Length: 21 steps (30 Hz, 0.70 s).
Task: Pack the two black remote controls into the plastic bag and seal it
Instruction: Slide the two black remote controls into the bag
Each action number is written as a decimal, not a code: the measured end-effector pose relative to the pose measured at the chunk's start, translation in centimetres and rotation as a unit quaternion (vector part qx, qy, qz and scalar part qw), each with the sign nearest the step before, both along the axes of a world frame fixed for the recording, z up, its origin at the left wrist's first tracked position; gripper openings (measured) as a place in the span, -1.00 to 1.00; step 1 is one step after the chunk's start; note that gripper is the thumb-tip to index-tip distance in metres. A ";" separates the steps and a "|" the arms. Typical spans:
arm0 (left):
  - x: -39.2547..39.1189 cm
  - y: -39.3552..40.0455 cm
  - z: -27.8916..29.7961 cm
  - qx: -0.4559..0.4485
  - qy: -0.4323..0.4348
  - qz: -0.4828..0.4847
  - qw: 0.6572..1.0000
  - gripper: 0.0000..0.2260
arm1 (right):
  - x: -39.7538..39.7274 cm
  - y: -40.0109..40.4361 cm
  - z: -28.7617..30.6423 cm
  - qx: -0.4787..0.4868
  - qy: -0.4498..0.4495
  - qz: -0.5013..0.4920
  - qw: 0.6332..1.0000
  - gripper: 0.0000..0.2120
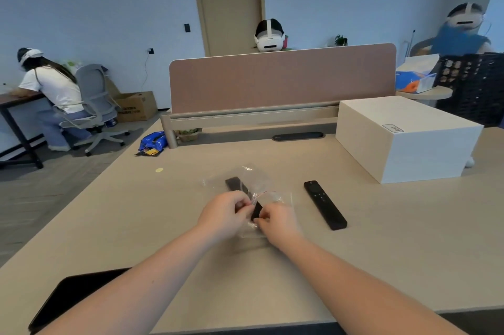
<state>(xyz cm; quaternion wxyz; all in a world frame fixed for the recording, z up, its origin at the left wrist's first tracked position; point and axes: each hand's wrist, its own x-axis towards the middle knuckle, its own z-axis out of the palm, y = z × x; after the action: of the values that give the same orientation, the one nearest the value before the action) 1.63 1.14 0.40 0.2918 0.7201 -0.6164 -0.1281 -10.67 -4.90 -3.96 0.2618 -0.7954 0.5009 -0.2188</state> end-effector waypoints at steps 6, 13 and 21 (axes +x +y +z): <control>0.6 -0.1 -0.5 0.003 -0.018 0.005 1.000 -0.76 | 0.6 -0.7 -0.8 -0.025 0.027 0.029 0.999 -0.80; 0.3 -0.2 -0.4 -0.003 -0.033 0.016 0.999 -0.72 | -1.9 0.2 0.0 -0.058 -0.051 0.019 0.997 -0.70; -0.7 0.2 0.0 -0.047 -0.050 0.010 0.998 -0.90 | -10.2 0.1 -0.5 -0.091 0.079 -0.198 0.973 -0.60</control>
<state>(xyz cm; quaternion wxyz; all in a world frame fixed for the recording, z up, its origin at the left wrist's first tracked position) 0.97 1.29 0.40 0.2958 0.7168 -0.6285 -0.0601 -20.87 -4.79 -4.42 0.0990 -0.7159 0.6454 -0.2475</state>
